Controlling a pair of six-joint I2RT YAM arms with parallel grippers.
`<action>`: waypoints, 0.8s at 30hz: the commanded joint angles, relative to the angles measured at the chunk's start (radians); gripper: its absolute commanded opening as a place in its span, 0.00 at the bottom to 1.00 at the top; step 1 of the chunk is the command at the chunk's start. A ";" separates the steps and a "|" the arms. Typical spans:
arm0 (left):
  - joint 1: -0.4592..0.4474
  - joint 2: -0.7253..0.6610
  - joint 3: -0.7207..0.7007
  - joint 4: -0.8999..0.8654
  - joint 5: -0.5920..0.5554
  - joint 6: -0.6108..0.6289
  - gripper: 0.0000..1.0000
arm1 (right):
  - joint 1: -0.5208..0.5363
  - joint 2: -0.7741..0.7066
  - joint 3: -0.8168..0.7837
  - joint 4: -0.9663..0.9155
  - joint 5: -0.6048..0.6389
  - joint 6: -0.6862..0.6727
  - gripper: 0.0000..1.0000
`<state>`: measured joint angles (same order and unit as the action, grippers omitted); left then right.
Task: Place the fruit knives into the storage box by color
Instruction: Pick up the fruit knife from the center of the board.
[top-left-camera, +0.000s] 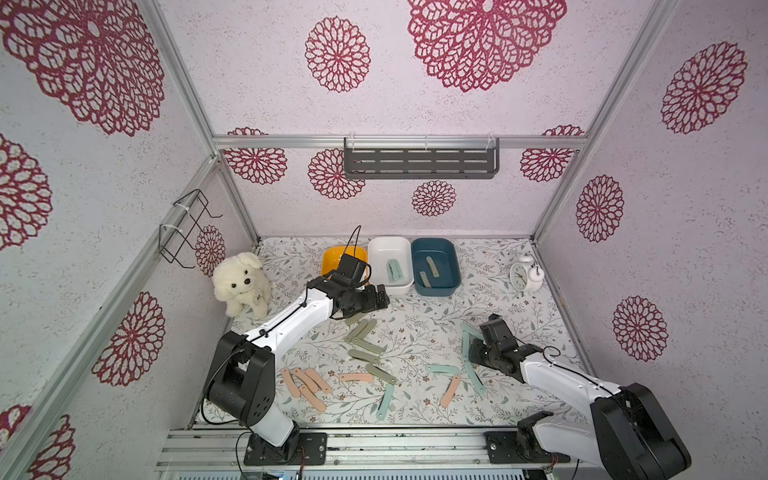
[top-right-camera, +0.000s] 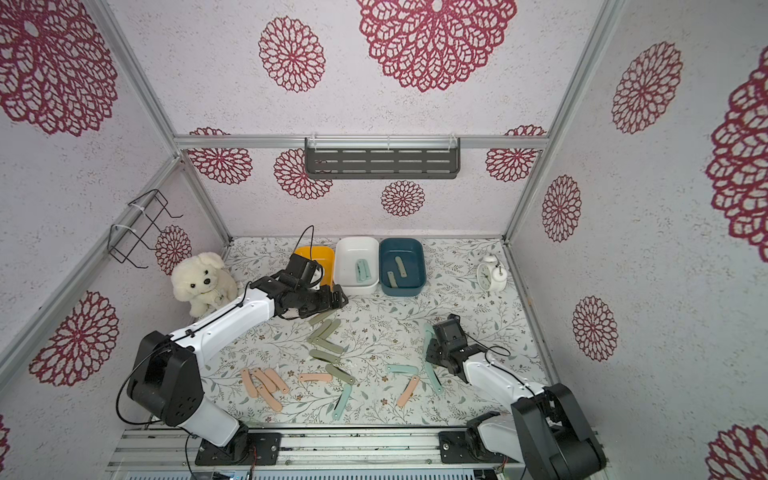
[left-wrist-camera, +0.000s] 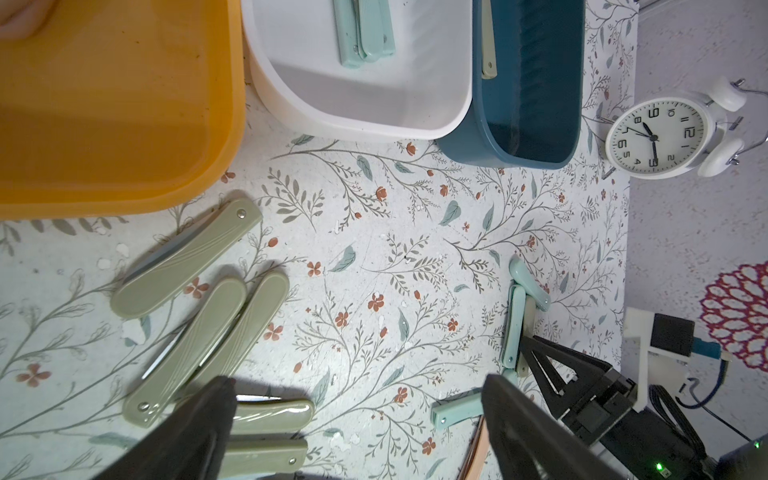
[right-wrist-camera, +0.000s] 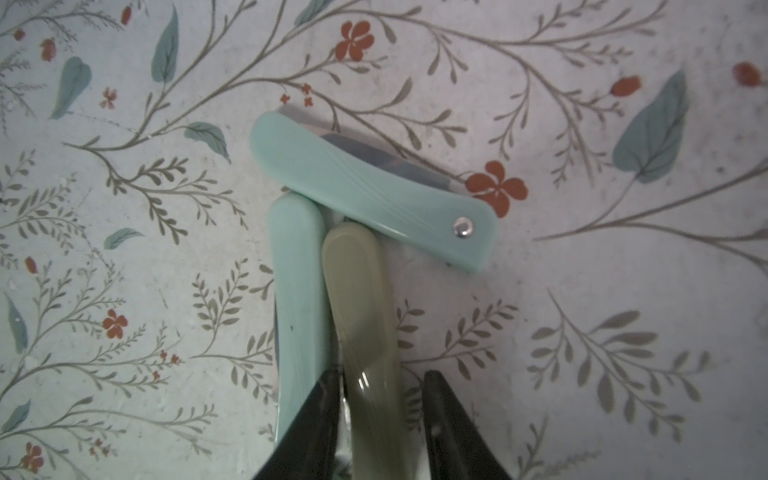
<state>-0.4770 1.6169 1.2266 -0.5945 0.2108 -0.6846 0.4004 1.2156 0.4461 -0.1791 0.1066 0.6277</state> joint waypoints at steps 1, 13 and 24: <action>0.002 0.011 0.035 0.016 0.013 0.006 0.97 | 0.005 0.053 0.025 -0.090 0.044 -0.021 0.36; 0.002 0.006 0.034 0.010 0.011 0.017 0.97 | 0.005 0.179 0.095 -0.039 0.040 -0.041 0.36; 0.009 0.000 0.047 0.004 0.012 0.028 0.97 | -0.020 0.206 0.095 -0.034 0.057 -0.064 0.33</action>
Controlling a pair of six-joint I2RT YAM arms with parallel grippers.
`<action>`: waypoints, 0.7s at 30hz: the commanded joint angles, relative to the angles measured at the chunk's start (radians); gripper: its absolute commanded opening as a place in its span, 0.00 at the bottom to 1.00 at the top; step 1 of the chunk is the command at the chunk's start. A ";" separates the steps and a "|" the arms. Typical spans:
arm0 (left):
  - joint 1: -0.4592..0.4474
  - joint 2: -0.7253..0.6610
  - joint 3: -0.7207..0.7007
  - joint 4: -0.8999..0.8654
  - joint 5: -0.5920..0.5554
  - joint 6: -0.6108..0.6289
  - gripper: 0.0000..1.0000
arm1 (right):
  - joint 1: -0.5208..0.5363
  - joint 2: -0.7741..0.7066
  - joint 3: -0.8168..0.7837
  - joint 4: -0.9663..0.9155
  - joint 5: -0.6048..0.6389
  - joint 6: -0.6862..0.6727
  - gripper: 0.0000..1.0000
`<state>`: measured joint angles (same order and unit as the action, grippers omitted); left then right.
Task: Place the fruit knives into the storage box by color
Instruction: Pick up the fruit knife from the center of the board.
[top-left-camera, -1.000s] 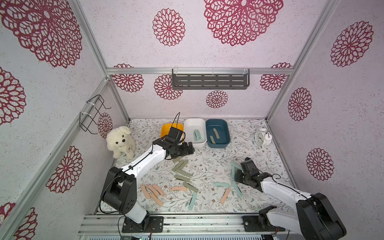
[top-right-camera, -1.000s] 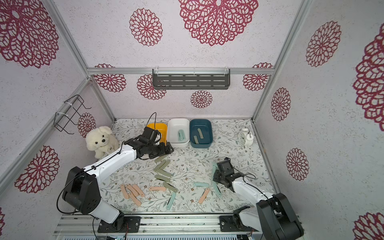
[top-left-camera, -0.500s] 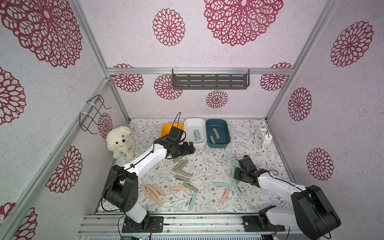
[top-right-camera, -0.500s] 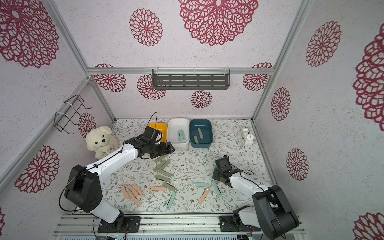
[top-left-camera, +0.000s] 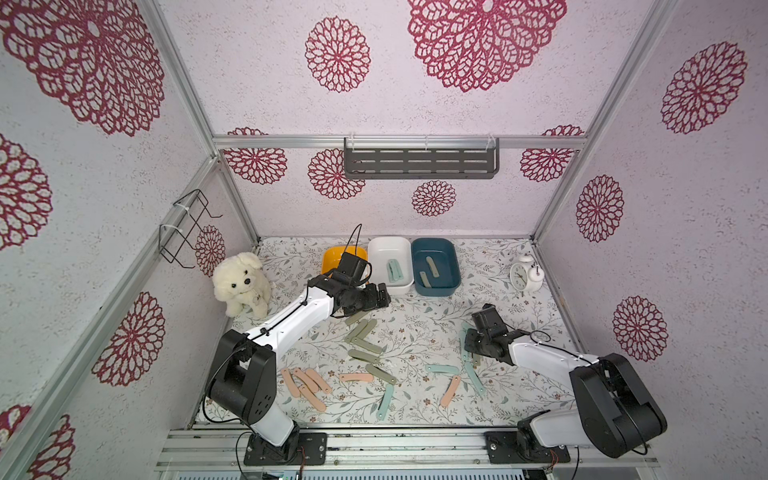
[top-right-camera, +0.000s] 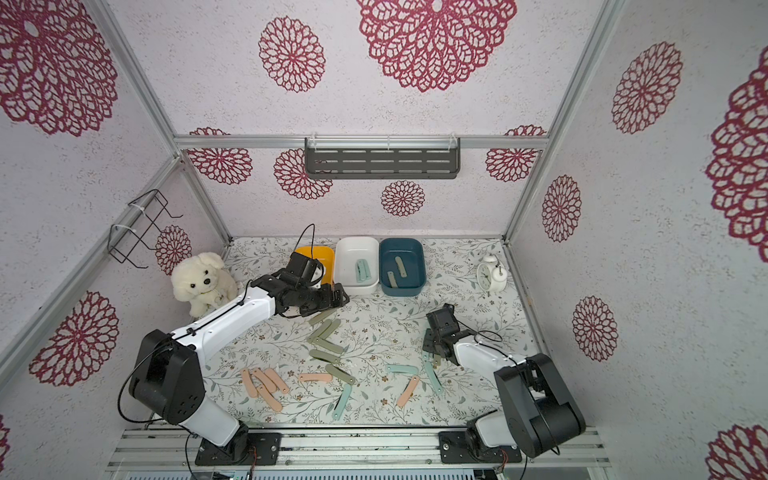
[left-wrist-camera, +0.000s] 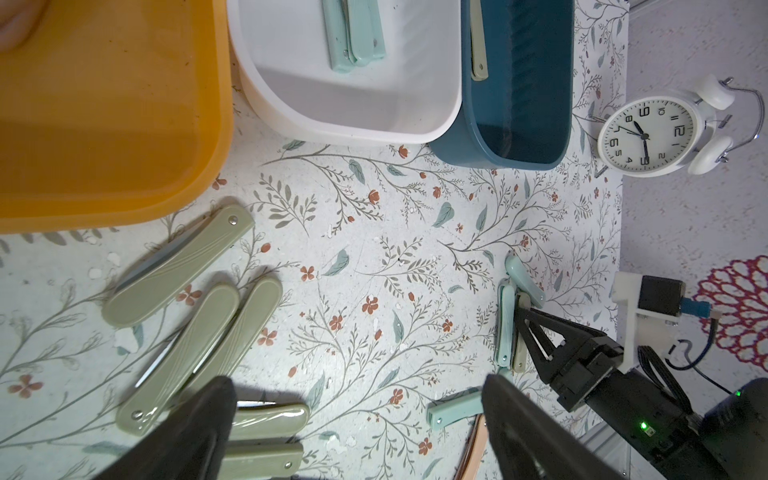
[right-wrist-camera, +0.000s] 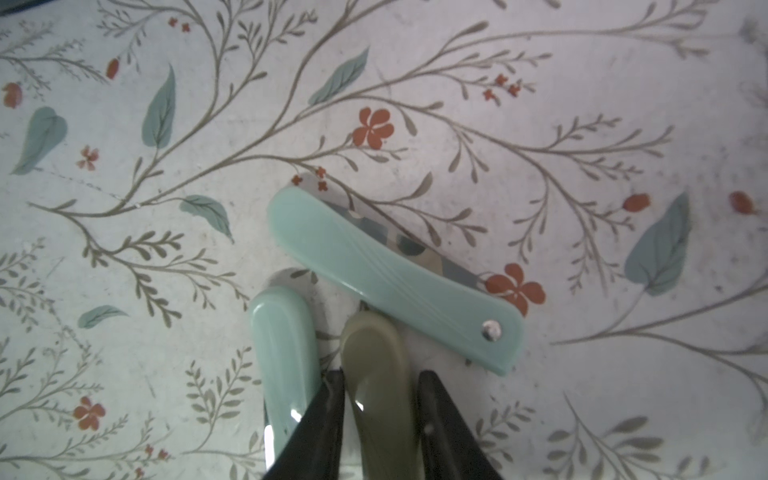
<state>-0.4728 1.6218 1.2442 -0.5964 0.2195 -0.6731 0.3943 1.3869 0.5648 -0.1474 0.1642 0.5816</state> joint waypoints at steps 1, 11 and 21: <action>0.004 -0.004 0.032 0.002 0.007 0.016 0.97 | -0.018 0.038 -0.022 -0.065 0.000 -0.023 0.33; 0.008 -0.016 0.054 -0.035 0.006 0.028 0.97 | -0.025 0.056 0.008 -0.101 0.022 -0.036 0.29; 0.023 -0.001 0.113 -0.140 0.023 0.042 0.97 | -0.067 0.031 0.015 -0.099 -0.006 -0.058 0.26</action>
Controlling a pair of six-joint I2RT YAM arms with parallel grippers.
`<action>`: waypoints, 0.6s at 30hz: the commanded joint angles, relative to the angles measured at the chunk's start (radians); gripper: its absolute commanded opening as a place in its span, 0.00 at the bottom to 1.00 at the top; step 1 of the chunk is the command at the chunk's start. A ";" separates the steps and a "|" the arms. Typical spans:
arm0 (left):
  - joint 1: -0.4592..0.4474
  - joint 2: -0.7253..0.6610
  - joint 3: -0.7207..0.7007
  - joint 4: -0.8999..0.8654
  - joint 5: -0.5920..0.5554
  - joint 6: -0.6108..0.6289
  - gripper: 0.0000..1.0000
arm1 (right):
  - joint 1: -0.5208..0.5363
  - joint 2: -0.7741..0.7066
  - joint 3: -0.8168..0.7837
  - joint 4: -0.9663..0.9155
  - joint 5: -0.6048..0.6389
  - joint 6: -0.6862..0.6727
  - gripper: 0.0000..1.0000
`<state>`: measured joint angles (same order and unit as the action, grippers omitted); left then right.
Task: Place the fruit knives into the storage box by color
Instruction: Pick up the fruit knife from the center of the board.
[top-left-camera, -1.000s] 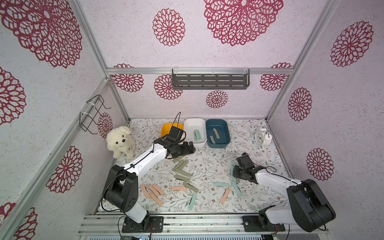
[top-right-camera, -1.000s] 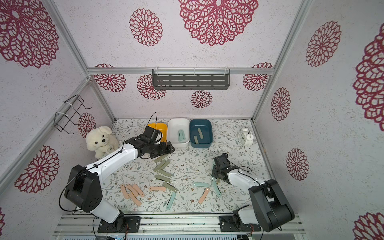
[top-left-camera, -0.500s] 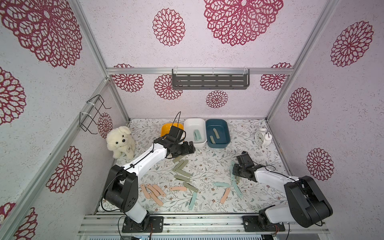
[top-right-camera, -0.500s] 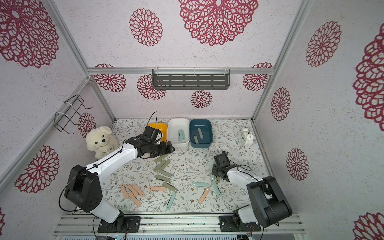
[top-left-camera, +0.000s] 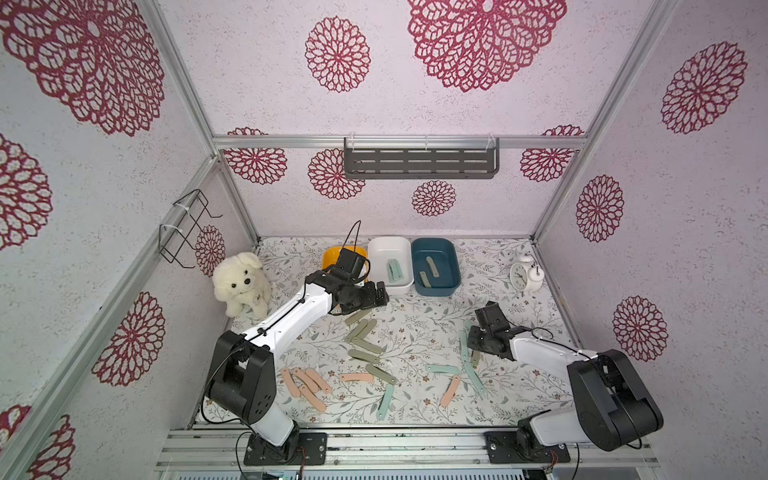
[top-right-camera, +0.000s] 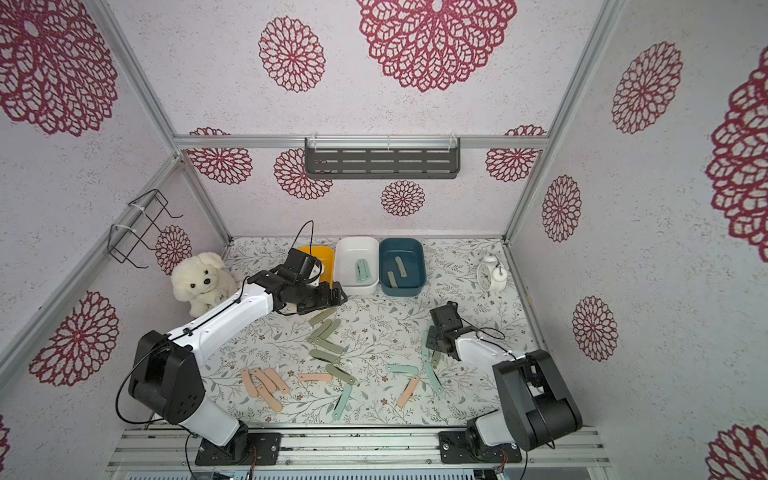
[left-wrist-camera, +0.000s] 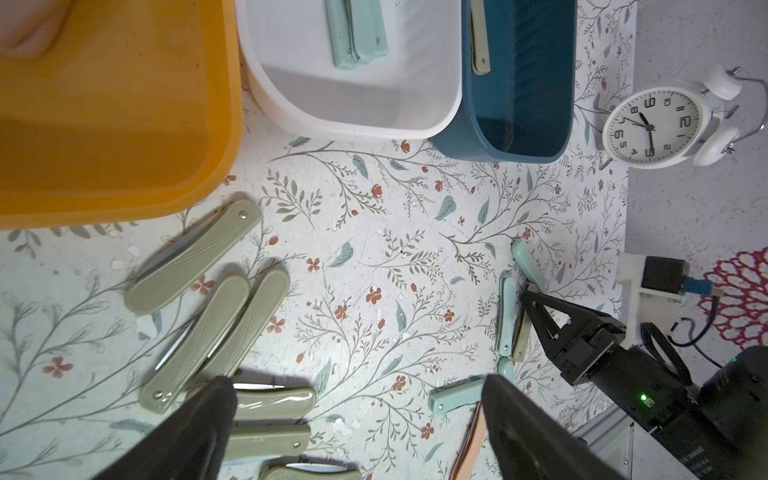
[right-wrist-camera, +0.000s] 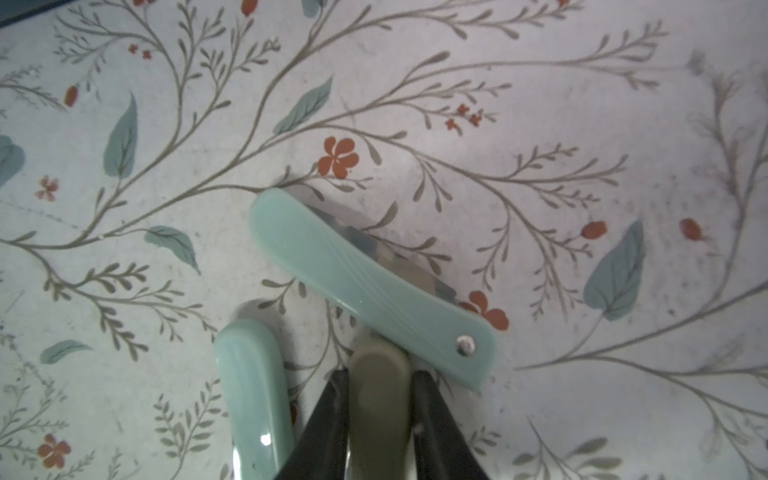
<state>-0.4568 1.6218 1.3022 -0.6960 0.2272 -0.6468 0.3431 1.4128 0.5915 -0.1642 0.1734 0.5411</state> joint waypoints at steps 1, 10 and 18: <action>0.007 0.003 0.067 -0.045 0.012 0.016 0.97 | -0.019 0.012 -0.012 -0.073 -0.021 -0.021 0.26; 0.005 -0.020 0.048 -0.024 0.008 -0.022 0.97 | -0.025 0.041 -0.024 -0.044 -0.049 -0.033 0.22; 0.004 0.008 0.064 -0.033 0.004 -0.009 0.97 | -0.033 0.042 -0.015 -0.043 -0.060 -0.034 0.16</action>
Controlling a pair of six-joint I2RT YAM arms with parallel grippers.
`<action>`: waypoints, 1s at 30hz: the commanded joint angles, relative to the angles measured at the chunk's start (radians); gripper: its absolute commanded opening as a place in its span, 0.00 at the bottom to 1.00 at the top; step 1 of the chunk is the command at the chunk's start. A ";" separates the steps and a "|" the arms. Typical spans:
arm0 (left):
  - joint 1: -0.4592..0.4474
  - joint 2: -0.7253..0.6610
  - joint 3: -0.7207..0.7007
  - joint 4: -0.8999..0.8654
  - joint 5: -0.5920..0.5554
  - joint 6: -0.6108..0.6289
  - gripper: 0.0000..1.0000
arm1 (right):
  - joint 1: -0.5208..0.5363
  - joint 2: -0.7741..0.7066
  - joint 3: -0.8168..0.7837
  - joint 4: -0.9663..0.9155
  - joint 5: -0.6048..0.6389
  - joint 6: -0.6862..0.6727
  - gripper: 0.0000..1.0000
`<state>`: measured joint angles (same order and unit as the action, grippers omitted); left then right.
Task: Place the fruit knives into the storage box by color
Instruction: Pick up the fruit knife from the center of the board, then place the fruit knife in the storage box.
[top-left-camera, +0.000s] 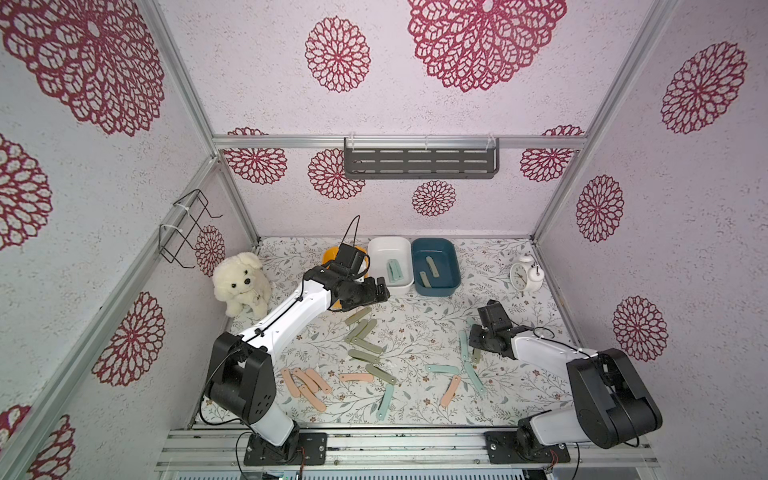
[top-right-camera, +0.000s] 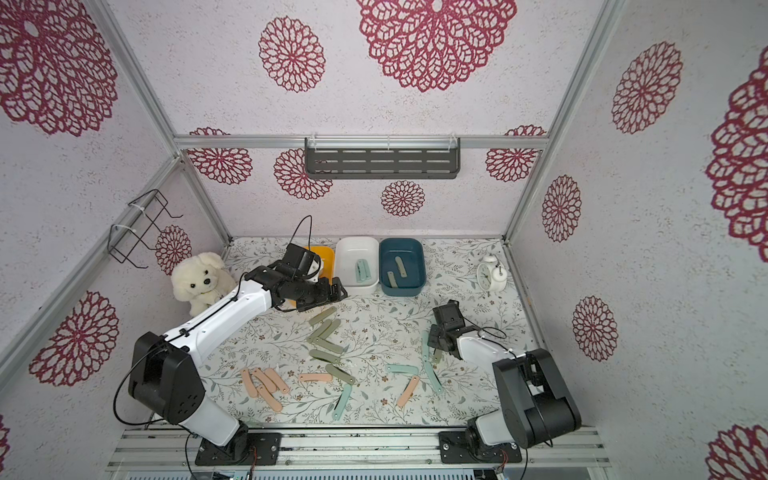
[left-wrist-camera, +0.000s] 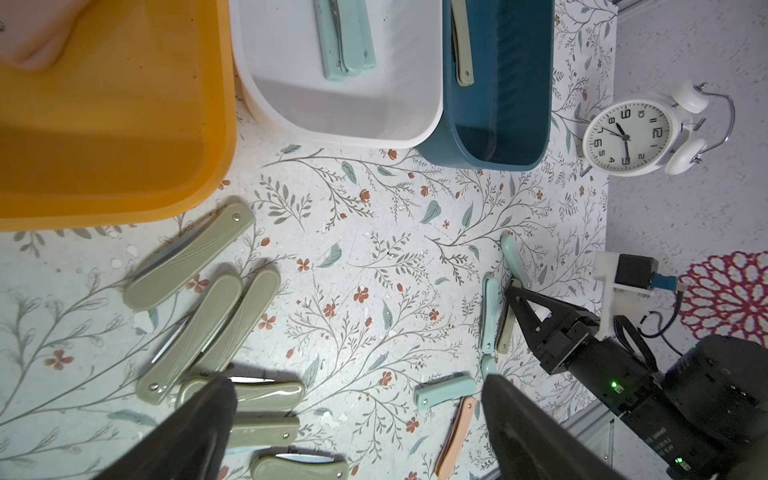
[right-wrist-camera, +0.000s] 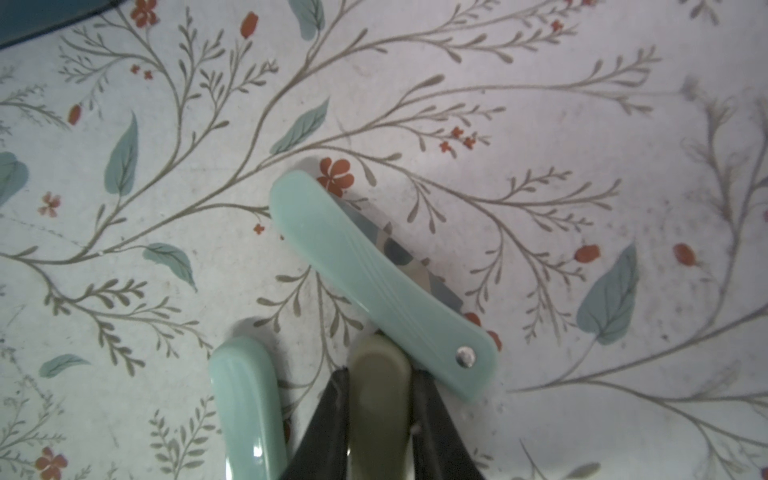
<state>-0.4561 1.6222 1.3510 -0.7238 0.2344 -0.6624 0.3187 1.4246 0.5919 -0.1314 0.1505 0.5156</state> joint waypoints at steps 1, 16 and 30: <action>0.004 0.014 0.020 -0.004 -0.001 0.006 0.97 | -0.009 0.027 -0.011 -0.075 -0.033 -0.010 0.15; 0.006 0.046 0.051 -0.009 -0.001 0.016 0.97 | -0.021 -0.033 0.108 -0.154 -0.013 -0.049 0.12; 0.009 0.080 0.120 -0.015 0.002 0.010 0.97 | -0.014 0.003 0.324 -0.195 -0.002 -0.078 0.12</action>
<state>-0.4553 1.6886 1.4399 -0.7368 0.2340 -0.6579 0.3019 1.4200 0.8364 -0.3241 0.1356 0.4618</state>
